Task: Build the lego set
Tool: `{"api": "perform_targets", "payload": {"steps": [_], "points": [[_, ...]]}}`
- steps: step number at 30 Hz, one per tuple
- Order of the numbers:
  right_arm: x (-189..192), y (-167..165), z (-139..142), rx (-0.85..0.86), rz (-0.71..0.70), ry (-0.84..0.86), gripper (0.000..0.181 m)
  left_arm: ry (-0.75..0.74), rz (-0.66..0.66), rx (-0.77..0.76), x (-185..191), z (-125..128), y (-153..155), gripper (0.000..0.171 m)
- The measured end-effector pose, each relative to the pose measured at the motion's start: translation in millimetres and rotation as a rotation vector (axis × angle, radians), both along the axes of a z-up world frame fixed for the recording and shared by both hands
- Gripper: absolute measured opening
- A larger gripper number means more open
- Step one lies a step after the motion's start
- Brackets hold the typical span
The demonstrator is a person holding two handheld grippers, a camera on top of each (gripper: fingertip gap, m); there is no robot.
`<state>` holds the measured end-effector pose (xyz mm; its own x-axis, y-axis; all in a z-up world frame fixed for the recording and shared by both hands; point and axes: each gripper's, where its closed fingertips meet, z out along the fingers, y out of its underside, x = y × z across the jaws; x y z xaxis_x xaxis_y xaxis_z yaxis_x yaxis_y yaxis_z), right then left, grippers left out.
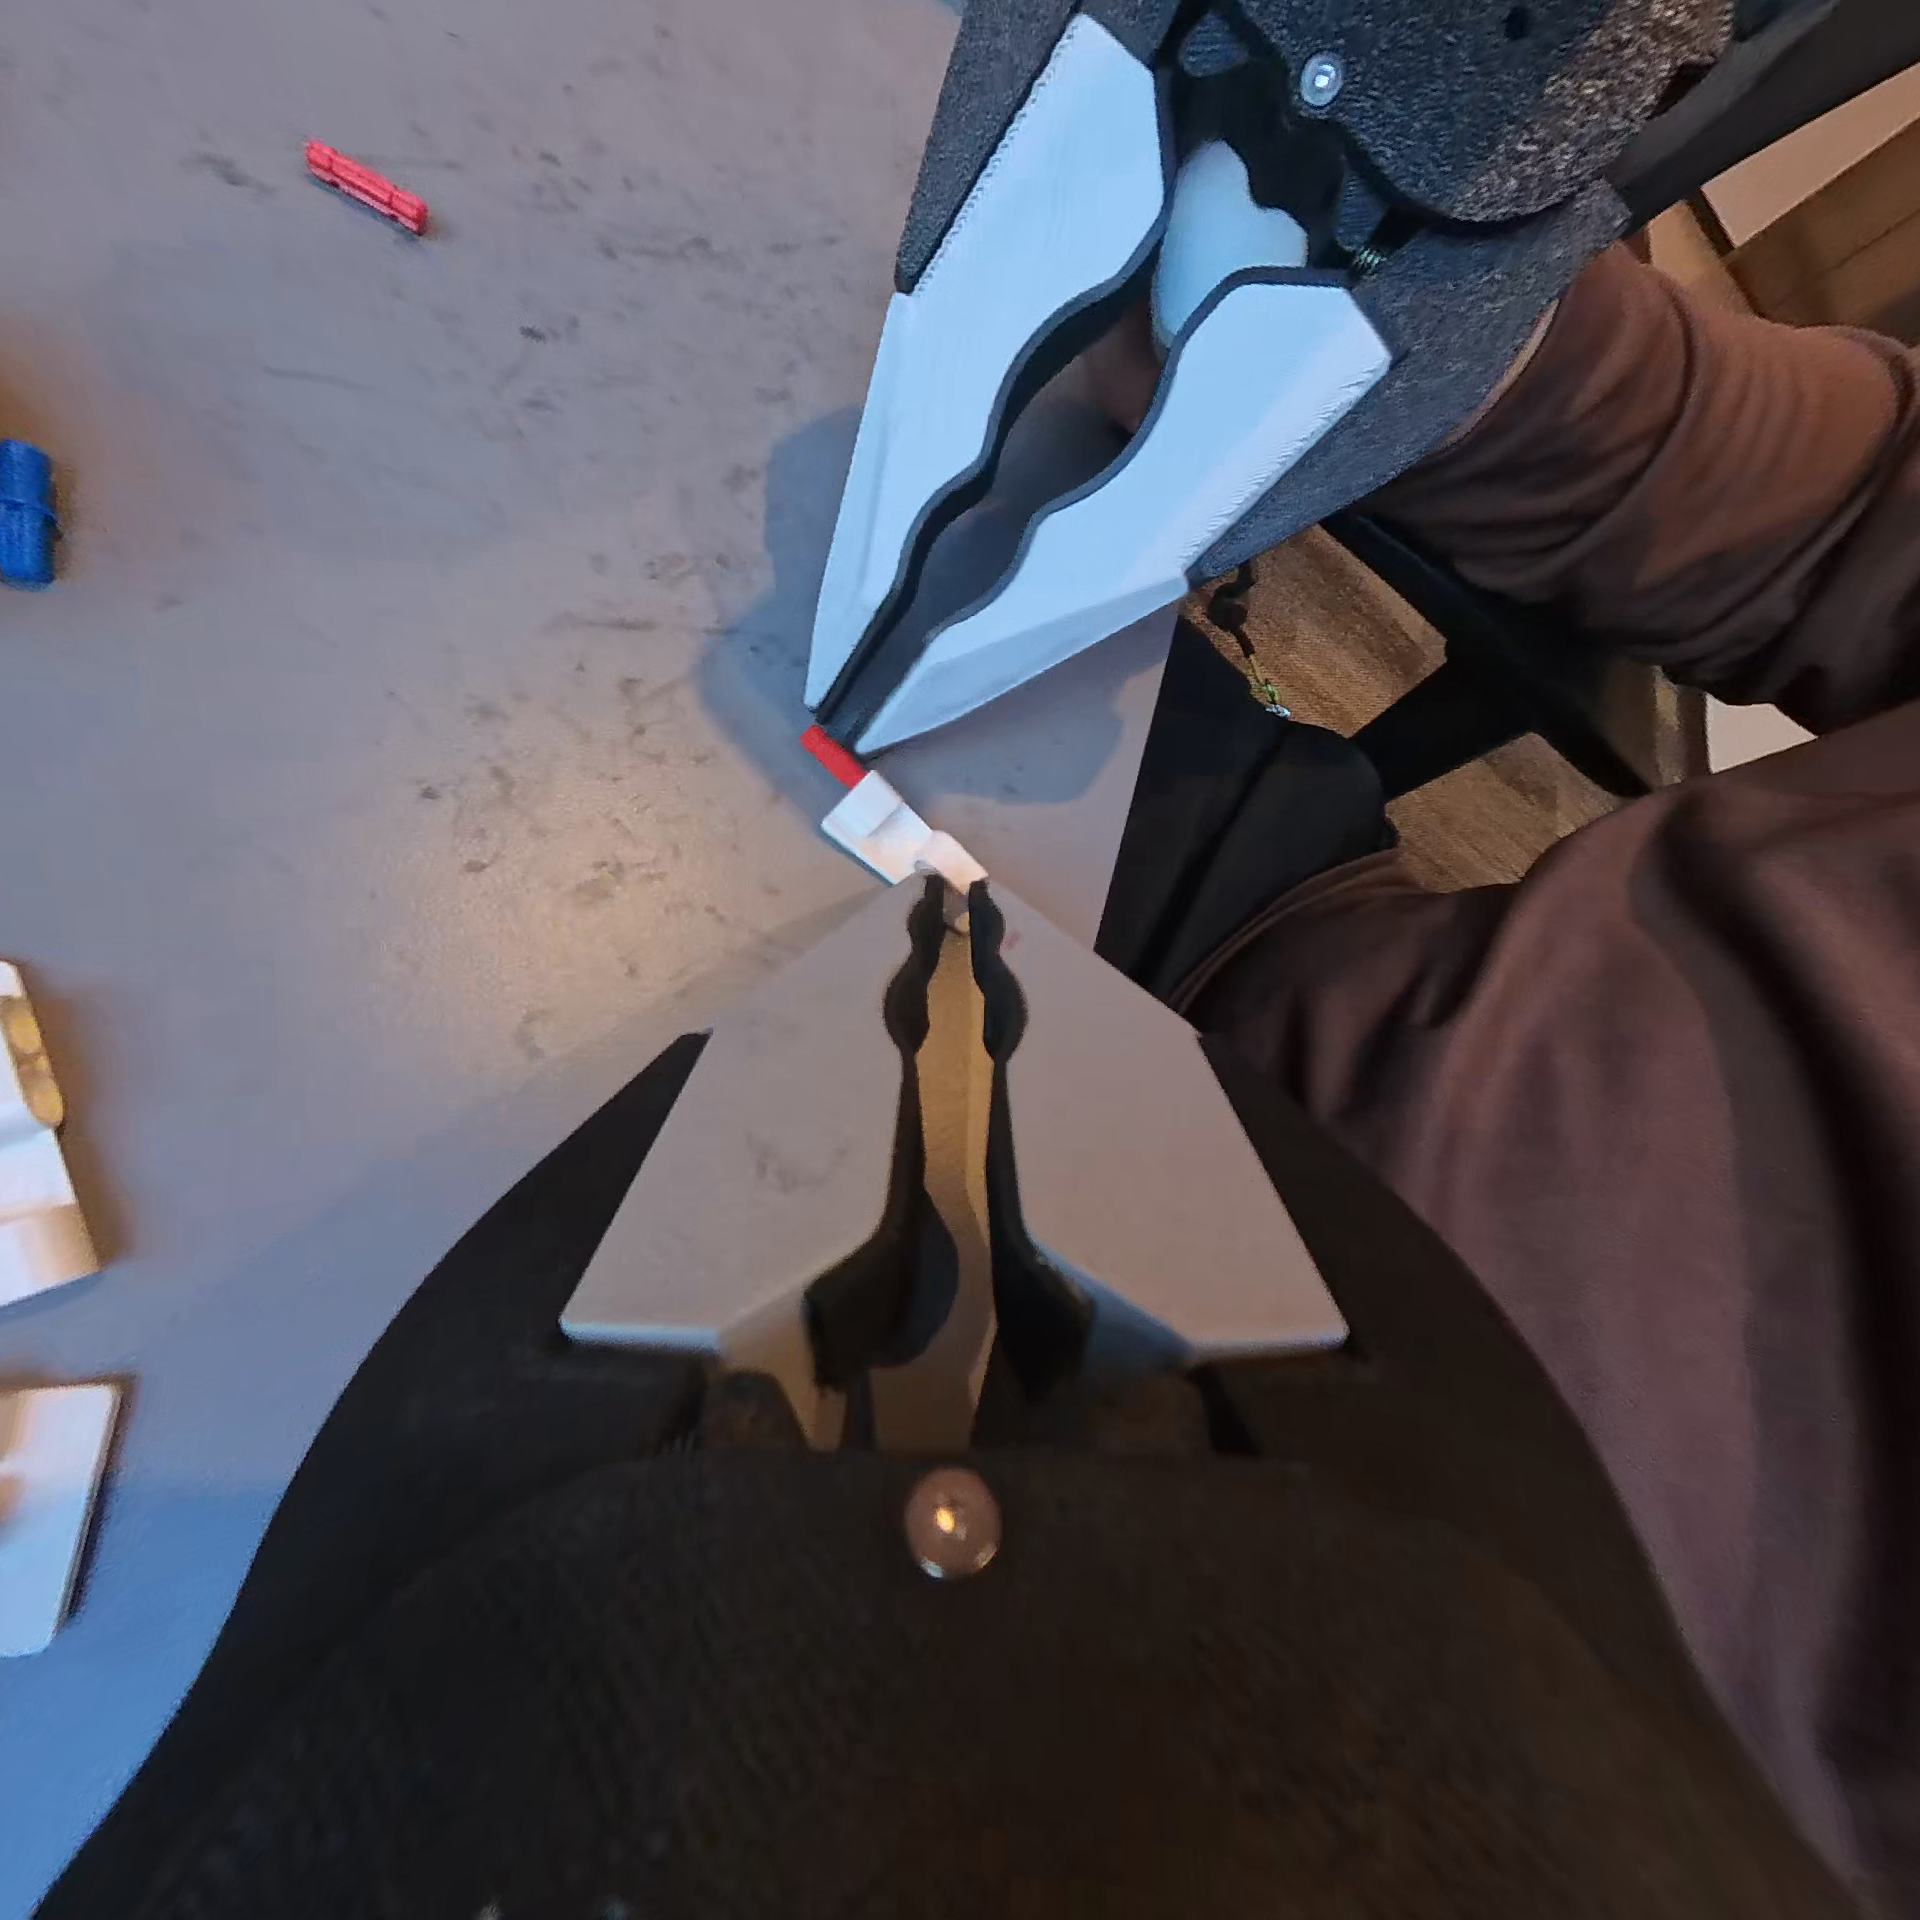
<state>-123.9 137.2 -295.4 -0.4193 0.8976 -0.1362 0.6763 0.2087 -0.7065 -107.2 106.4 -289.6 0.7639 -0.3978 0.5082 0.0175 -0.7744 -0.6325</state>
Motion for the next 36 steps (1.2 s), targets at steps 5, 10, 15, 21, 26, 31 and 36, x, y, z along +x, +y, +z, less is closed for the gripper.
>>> {"api": "perform_targets", "payload": {"steps": [5,10,15,21,26,31,36], "points": [[3,2,1,-0.014,-0.02,0.001,0.023,0.018,-0.009,0.055,-3,7,-1,0.001],[4,-3,3,-0.013,-0.003,0.011,0.033,0.248,-0.048,0.151,-28,2,8,0.016],[-1,-4,3,-0.026,-0.012,0.009,0.033,0.321,-0.171,0.182,-21,-3,11,0.016],[-3,-8,2,-0.028,0.015,-0.001,0.023,0.302,-0.231,0.187,-13,-4,16,0.015],[-1,-7,2,-0.019,0.008,0.003,0.026,0.297,-0.237,0.186,-10,-4,15,0.005],[1,-8,1,0.035,0.076,0.027,0.031,0.282,-0.247,0.177,-6,-4,14,0.005],[2,-11,1,-0.009,0.136,0.014,0.026,0.275,-0.25,0.173,-6,-5,14,0.004]]}}
